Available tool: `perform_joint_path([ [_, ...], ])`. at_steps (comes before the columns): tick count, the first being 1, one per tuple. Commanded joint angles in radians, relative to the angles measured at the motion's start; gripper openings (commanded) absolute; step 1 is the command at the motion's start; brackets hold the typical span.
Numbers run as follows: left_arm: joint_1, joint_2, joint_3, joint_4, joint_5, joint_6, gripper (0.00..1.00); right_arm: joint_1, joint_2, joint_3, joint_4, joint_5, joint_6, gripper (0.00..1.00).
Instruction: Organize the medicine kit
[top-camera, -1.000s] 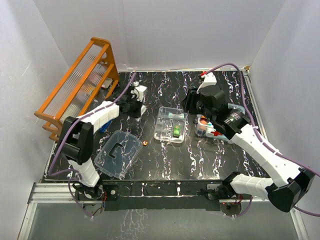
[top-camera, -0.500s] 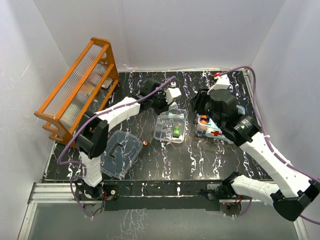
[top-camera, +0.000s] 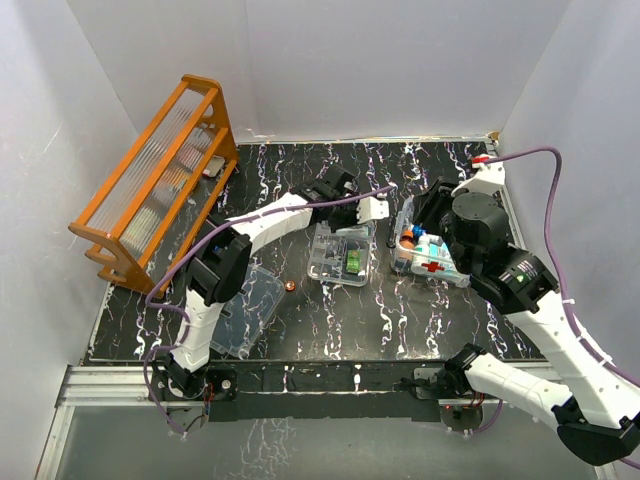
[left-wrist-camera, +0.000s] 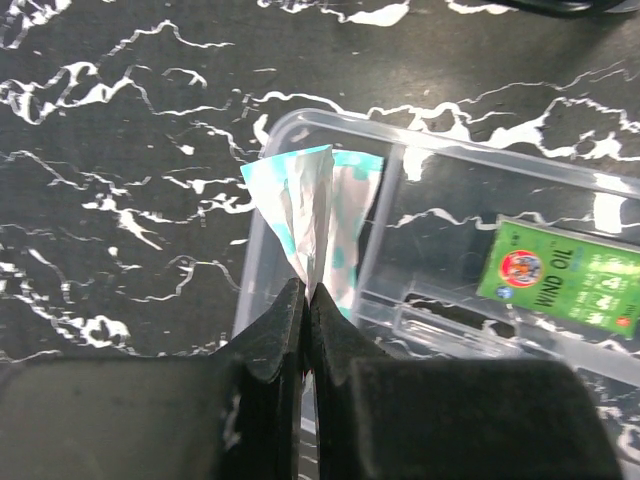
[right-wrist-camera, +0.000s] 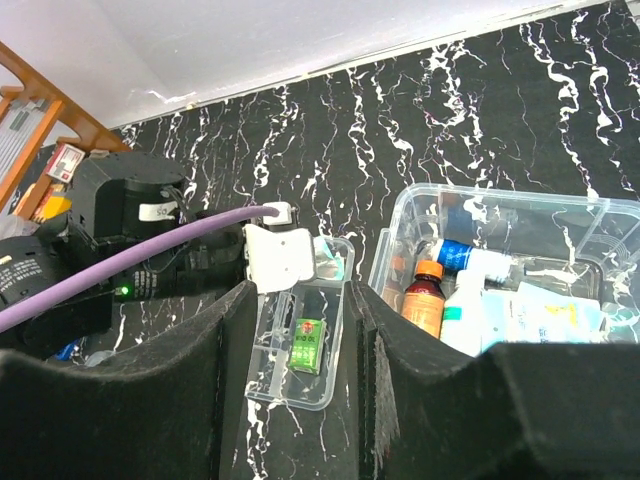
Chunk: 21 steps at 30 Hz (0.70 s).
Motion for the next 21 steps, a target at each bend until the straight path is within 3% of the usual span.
perform_joint_path([
  [1,-0.002,-0.006,0.062,-0.032,-0.028,0.122,0.00,-0.002,-0.006,0.029,-0.003,0.033,0.015,0.39],
  [13,-0.012,0.077,0.144,-0.170,-0.014,0.184,0.03,-0.002,0.001,0.024,-0.016,0.008,0.024,0.39],
  [21,-0.012,0.060,0.142,-0.134,-0.032,0.159,0.27,-0.002,0.012,0.026,-0.016,-0.007,0.029,0.39],
])
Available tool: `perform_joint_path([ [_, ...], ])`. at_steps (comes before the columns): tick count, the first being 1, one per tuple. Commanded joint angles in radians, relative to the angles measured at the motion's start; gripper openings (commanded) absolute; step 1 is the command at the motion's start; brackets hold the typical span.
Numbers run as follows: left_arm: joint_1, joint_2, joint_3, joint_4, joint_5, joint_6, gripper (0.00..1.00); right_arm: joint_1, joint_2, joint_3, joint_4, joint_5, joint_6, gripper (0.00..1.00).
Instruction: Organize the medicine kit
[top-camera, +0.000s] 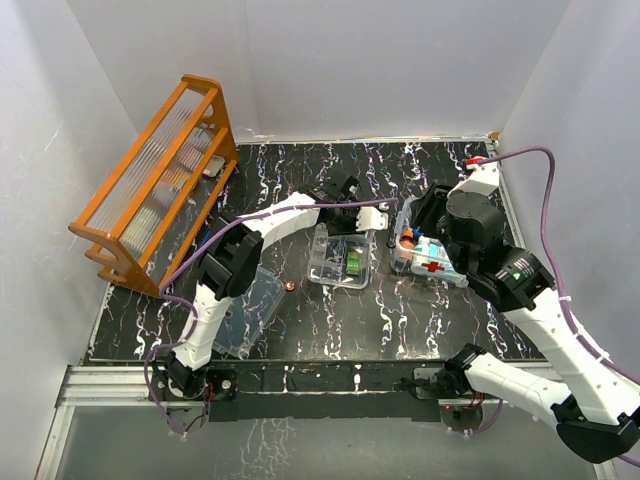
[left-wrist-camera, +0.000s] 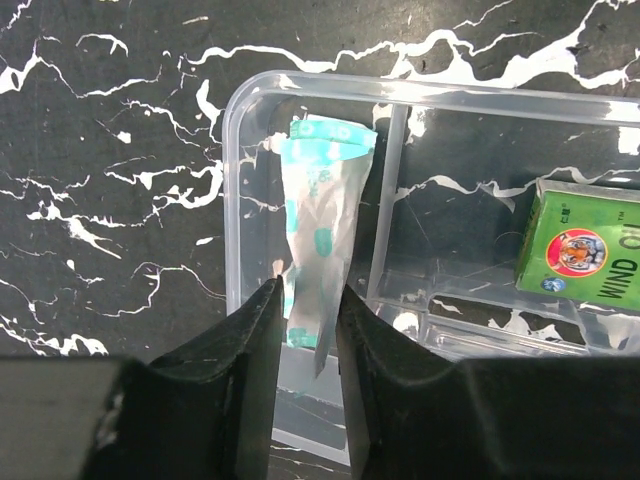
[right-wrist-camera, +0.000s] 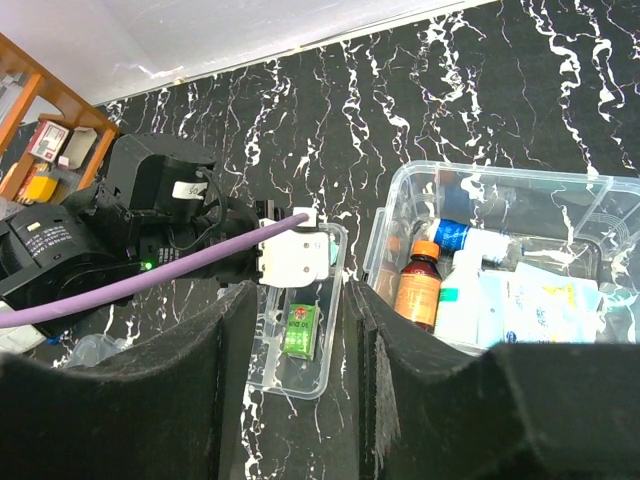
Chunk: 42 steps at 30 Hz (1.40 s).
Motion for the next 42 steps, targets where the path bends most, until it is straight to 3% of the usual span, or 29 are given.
perform_joint_path([
  [1,-0.005,-0.058,0.031,0.009,0.015,-0.008,0.28,-0.002,-0.001,0.026,0.031,-0.001,0.009,0.39],
  [13,0.010,-0.126,0.050,0.002,0.046,-0.080,0.40,-0.002,0.001,0.022,0.035,-0.010,0.016,0.39],
  [20,0.052,-0.239,-0.033,0.122,0.115,-0.213,0.50,-0.002,0.002,0.018,0.039,-0.024,0.024,0.39],
  [27,0.121,-0.402,-0.239,0.359,-0.002,-0.534,0.57,-0.002,0.055,0.010,0.050,-0.095,0.032,0.40],
  [31,0.161,-0.511,-0.350,0.426,-0.141,-0.774,0.59,-0.002,0.126,0.005,0.071,-0.192,0.031,0.40],
  [38,0.183,-0.732,-0.517,0.347,-0.312,-1.126,0.60,0.001,0.358,0.052,0.116,-0.348,0.024,0.38],
  [42,0.190,-0.823,-0.617,0.253,-0.265,-1.247,0.61,0.022,0.501,0.088,0.135,-0.362,-0.004,0.32],
])
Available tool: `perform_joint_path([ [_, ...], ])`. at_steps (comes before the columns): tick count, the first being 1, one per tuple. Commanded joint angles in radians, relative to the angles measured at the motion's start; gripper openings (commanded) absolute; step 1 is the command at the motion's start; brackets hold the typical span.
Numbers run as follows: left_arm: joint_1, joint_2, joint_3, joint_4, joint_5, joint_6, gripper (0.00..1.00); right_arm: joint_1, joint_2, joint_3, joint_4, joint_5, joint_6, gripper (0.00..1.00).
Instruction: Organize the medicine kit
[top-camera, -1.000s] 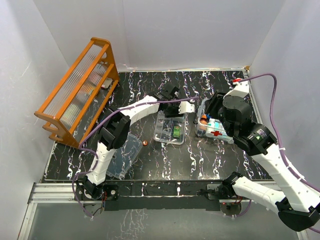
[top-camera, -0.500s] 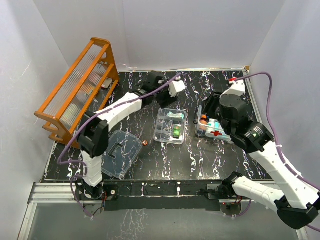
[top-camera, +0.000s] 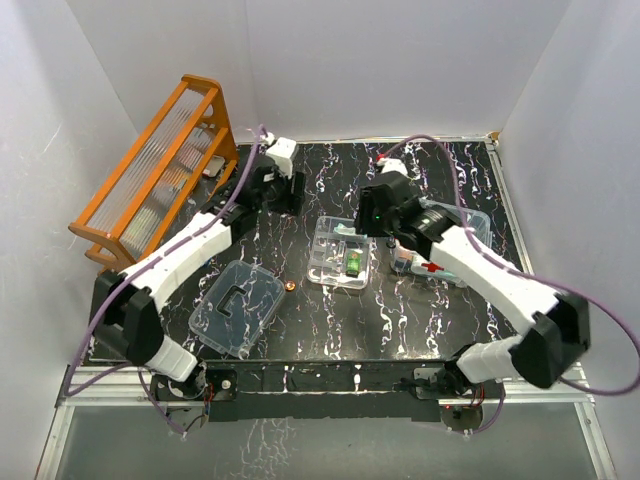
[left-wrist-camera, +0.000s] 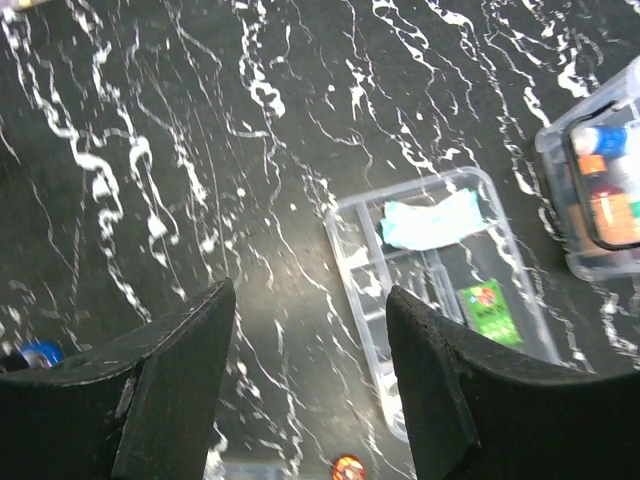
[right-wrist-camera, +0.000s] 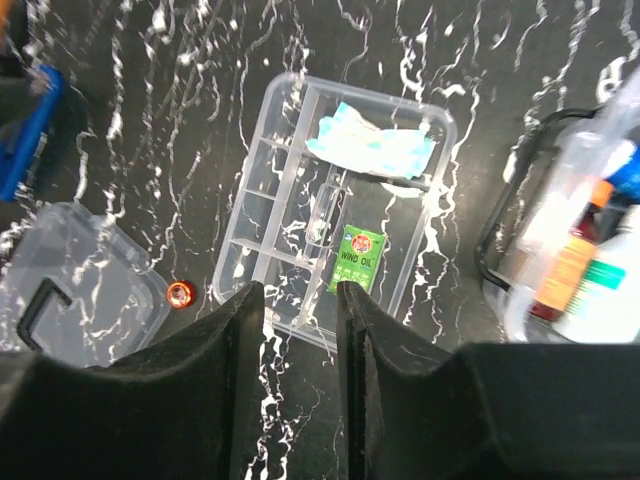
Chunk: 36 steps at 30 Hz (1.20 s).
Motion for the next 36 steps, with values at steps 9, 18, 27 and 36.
perform_joint_path([
  [9,0.012,-0.287,-0.355,-0.084,0.039,-0.203,0.61,0.041,0.364,0.106,0.093,0.054,-0.022,0.20],
  [18,0.012,-0.356,-0.450,-0.004,0.033,-0.153,0.61,0.038,0.566,0.227,0.106,0.190,-0.032,0.12],
  [27,0.012,-0.350,-0.443,-0.016,0.021,-0.148,0.61,0.027,0.643,0.257,0.096,0.234,-0.025,0.09],
  [36,0.012,-0.343,-0.443,-0.016,0.016,-0.153,0.61,0.003,0.668,0.272,0.102,0.248,-0.038,0.08],
])
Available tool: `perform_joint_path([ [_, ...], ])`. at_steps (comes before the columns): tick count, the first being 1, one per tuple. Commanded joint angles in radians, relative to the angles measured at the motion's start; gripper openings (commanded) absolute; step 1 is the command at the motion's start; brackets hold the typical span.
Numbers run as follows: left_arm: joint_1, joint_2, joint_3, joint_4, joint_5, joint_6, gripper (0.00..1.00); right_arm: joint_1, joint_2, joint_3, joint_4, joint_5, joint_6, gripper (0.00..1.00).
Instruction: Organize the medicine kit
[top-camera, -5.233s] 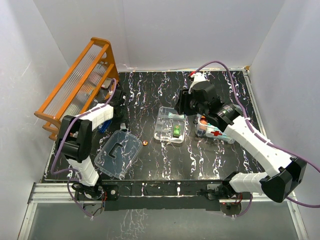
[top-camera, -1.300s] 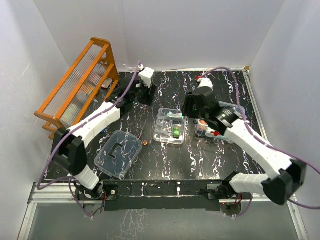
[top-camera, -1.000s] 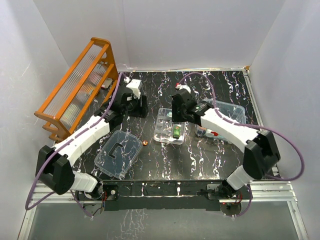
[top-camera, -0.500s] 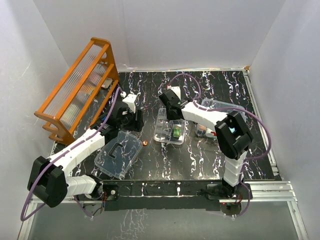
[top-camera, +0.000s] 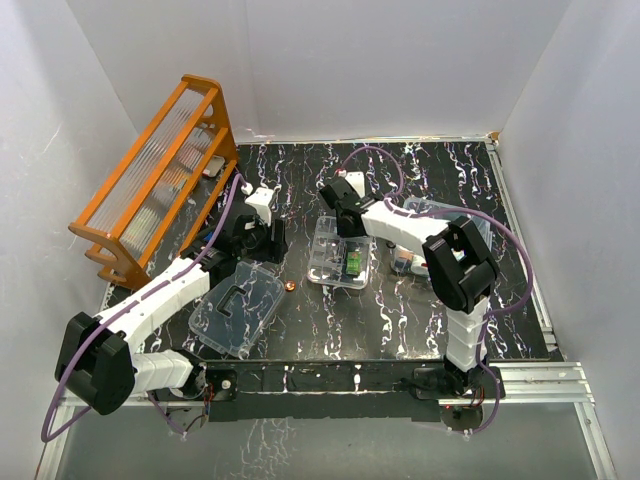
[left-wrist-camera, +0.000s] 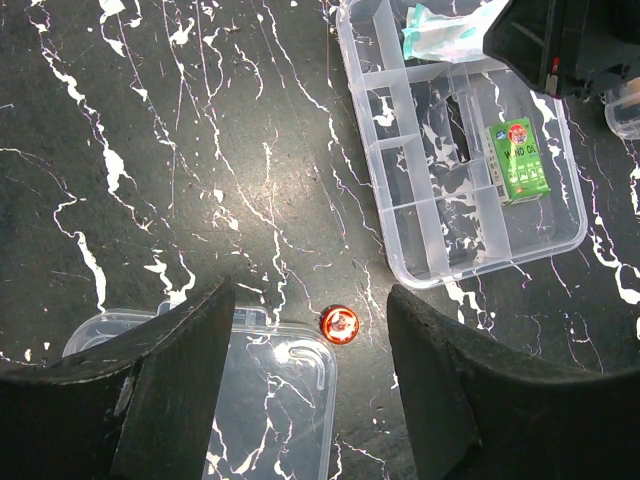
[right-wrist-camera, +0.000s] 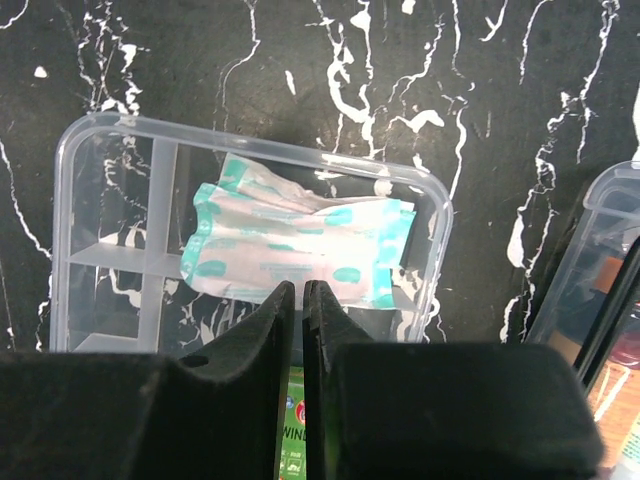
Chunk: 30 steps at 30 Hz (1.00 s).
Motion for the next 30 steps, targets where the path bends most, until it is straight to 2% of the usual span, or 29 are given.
perform_joint_path([
  [1,0.006,-0.015,0.001,0.010,-0.009,0.005,0.61,-0.012,0.020,0.064,0.041,0.044,-0.015,0.07],
  [9,0.006,-0.011,0.000,0.006,-0.012,0.005,0.61,-0.016,0.032,0.071,0.031,0.003,-0.039,0.10],
  [16,0.006,-0.005,0.003,0.005,-0.011,0.004,0.62,-0.015,-0.042,0.046,0.027,-0.035,-0.032,0.16],
  [22,0.005,-0.003,0.004,0.004,-0.008,0.004,0.62,-0.016,-0.081,0.004,0.008,-0.072,-0.012,0.17],
  [25,0.006,-0.002,0.005,0.003,-0.009,0.004,0.62,-0.015,-0.081,-0.021,0.002,-0.078,0.000,0.15],
  [27,0.005,-0.001,0.004,0.003,-0.009,0.007,0.62,-0.016,-0.079,-0.040,0.003,-0.077,0.003,0.07],
  [30,0.005,-0.002,0.004,0.001,-0.009,0.007,0.62,-0.016,-0.075,-0.057,0.009,-0.075,0.001,0.04],
])
